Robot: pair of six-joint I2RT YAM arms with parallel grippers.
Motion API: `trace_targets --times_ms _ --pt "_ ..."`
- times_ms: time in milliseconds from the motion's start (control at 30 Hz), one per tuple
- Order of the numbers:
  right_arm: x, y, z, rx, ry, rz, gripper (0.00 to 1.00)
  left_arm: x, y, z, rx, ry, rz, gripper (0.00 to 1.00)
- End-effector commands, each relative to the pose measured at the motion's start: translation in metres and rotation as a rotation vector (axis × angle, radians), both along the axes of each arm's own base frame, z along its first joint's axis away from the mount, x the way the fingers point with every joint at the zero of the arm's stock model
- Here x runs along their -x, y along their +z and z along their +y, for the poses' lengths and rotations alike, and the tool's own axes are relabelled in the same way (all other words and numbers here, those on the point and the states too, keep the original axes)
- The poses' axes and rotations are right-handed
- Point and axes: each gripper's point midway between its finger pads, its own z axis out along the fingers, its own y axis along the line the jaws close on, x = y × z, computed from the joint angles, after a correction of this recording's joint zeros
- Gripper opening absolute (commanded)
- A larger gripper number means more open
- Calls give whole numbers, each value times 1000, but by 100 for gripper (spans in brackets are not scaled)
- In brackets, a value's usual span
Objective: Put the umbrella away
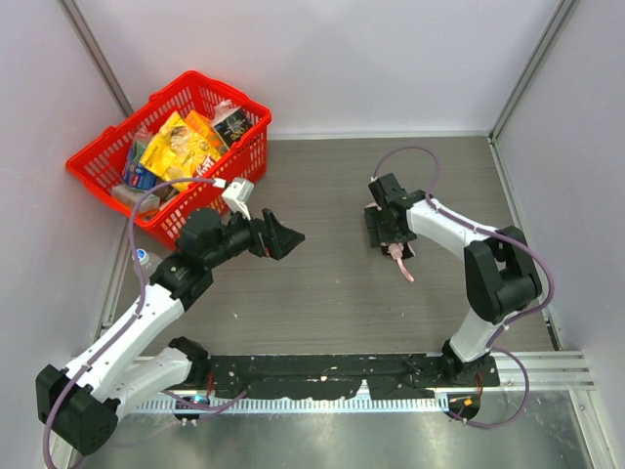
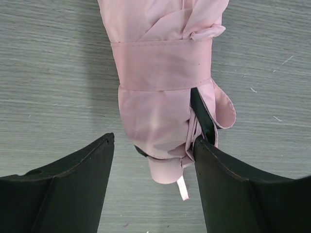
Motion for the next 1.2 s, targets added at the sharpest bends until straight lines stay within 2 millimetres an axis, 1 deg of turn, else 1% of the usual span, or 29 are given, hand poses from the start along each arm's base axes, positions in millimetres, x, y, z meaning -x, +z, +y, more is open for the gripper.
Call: trace_targets --times_ms 0,133,200,233,267,300,333,367,400,433,467,500,533,567,633,733,767,800,833,867,900,933,967,1000,1033,1067,1100,1133,1167 --pt "-13 3 0 11 25 -79 71 5 19 -12 76 -48 -33 100" --pt "-21 -16 -11 102 20 -63 69 10 18 -11 77 -65 -25 100" --pt "-29 -20 -13 143 36 -71 66 12 18 -12 79 -71 -23 100" --pt "-34 -18 -13 163 55 -83 64 13 18 -13 85 -78 -17 100" --pt "-39 -21 -8 167 83 -96 59 13 19 -14 88 -83 -14 100" --pt "-43 -22 -7 183 114 -106 58 15 21 -15 94 -96 -13 100" --pt "-48 -25 -2 183 134 -117 54 16 24 -16 100 -101 -17 100" --pt "-50 -27 1 187 173 -111 52 17 25 -16 101 -102 -18 100" --pt "-57 -28 6 185 191 -126 49 17 28 -15 101 -101 -25 100" --pt "-60 -30 9 184 204 -126 47 17 31 -14 97 -98 -35 100" --pt "-68 -31 12 181 213 -137 44 18 30 -11 85 -92 -30 100" --pt "-70 -31 17 169 226 -139 43 18 30 -10 74 -87 -36 100" --pt "-80 -29 25 155 246 -155 41 19 31 -8 67 -84 -42 100" --pt "-84 -29 29 150 255 -160 41 19 29 -7 57 -79 -42 100" --pt "-102 -22 46 124 300 -213 41 19 29 -4 44 -73 -48 100" --pt "-117 -18 80 97 472 -256 41 20 31 -3 37 -70 -54 100" --pt "-117 -24 88 104 521 -251 42 21 32 -2 36 -70 -57 100" --pt "-122 -19 99 110 603 -269 42 22 34 -2 40 -68 -61 100" --pt "-120 -22 110 119 653 -269 43 22 34 0 37 -64 -65 100" --pt "-125 -19 117 138 714 -284 44 22 36 2 37 -51 -74 100" --pt "-121 -27 127 146 758 -268 46 21 37 6 31 -29 -80 100" --pt "-127 -19 135 158 793 -294 47 19 36 11 18 0 -79 100" --pt "-125 -26 143 167 821 -282 49 17 38 18 8 40 -85 99" --pt "-132 -17 151 165 819 -311 52 15 40 24 1 77 -96 100" --pt "-134 -15 158 151 788 -323 59 13 41 30 -5 111 -108 100" --pt "-146 0 161 159 738 -366 61 11 45 36 -5 144 -126 100" --pt "-148 3 160 137 679 -363 65 10 47 40 -6 168 -135 100" --pt "-156 19 157 154 628 -397 66 10 51 44 -5 188 -147 100" --pt "-157 35 154 142 559 -425 68 11 55 47 -2 195 -160 100"
